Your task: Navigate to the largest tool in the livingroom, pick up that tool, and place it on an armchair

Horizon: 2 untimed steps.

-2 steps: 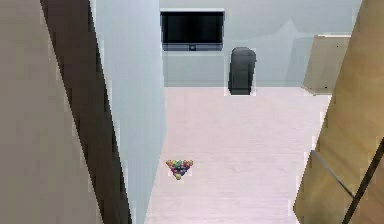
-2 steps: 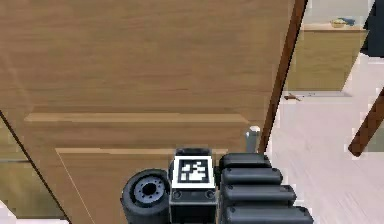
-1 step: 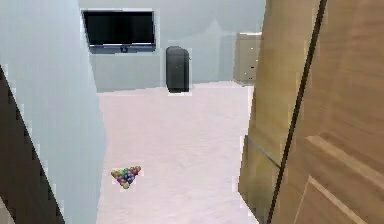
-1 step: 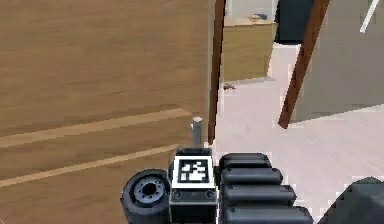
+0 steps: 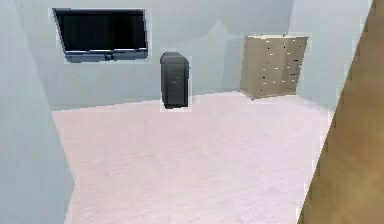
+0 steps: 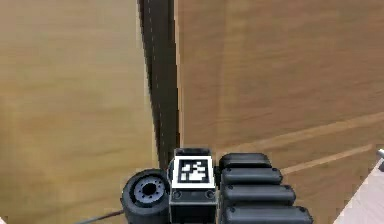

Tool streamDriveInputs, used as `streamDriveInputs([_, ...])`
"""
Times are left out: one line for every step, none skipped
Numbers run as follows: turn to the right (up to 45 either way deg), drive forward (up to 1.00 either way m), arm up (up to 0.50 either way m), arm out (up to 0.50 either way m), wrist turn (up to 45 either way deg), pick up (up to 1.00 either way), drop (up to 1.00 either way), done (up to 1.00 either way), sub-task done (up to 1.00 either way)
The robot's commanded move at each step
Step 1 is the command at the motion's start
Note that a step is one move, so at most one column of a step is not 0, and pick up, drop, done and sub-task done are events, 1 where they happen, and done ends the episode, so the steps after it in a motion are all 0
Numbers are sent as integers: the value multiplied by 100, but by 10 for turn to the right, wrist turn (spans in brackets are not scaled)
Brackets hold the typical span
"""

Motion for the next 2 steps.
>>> streamDriveInputs([0, 60, 0, 0, 0, 0, 0, 0, 0])
streamDriveInputs([0, 60, 0, 0, 0, 0, 0, 0, 0])
